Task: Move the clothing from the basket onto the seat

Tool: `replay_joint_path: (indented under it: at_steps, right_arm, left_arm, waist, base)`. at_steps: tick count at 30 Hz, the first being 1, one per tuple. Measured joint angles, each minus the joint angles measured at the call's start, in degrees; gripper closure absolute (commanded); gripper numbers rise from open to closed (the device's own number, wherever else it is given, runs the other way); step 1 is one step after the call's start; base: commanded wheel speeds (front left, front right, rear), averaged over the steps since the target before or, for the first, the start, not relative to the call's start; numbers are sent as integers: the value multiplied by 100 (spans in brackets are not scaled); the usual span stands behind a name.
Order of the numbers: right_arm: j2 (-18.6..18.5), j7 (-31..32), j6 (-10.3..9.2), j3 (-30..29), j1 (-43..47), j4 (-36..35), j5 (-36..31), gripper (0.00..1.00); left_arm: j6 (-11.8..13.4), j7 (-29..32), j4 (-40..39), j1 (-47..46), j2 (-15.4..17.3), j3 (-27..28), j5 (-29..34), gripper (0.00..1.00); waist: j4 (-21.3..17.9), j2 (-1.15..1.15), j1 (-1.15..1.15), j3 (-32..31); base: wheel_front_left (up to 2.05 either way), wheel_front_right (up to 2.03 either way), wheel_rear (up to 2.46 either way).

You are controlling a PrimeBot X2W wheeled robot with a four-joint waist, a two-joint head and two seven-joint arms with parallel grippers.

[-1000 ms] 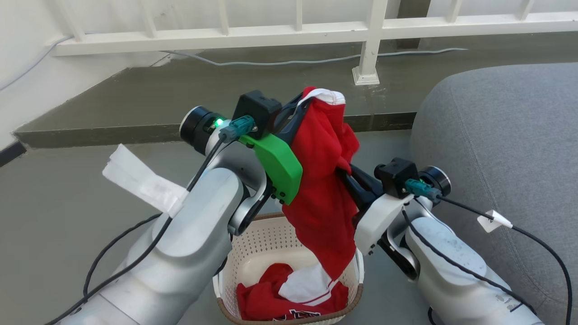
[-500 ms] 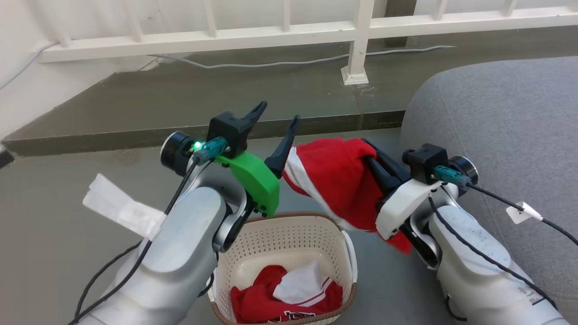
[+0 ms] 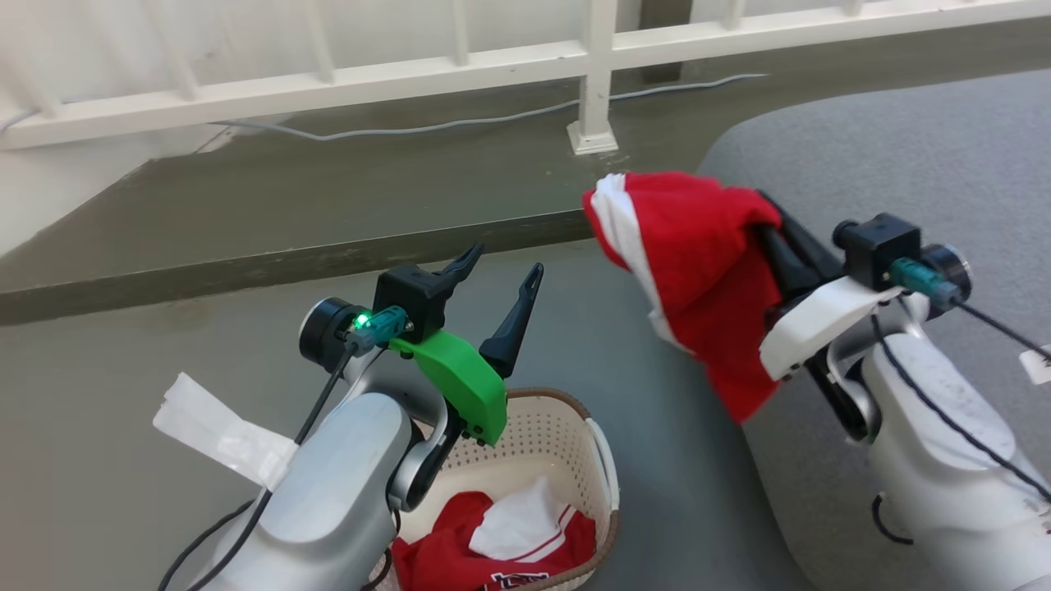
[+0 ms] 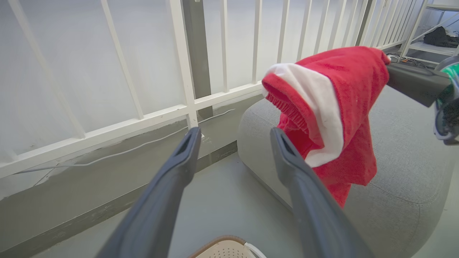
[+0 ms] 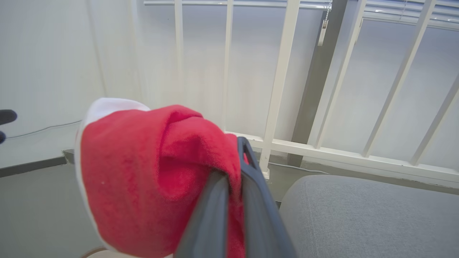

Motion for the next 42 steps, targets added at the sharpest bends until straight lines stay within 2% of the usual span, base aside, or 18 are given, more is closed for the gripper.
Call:
replay_joint_path:
  at_steps: [5,16,31,42]
  right_arm:
    - [-138,0,-27,-132,-38,-111,7,100]
    - [-428,0,-121,-348,-44,-337,56,100]
    - [-457,0,-127,-558,-43,-662,252,100]
    - [-579,0,-226,-916,-499,-766,361,100]
  left_arm:
    - [-1,-40,-132,92,-5,-58,-1,0]
    - [-21,-78,-439,221,-9,-186,0,0]
    - [13,60,-777,253,34,-342,94,0]
    - [14,289,-988,154,82,-510,363,0]
  waist:
    - [-202,0,0,16]
    - [-901,0,0,132]
    - [-1933,0,0,510]
    - [-2186,0,0,1059]
  base:
    - [0,0,0]
    - [0,0,0]
    - [0,0,0]
    - [0,0,0]
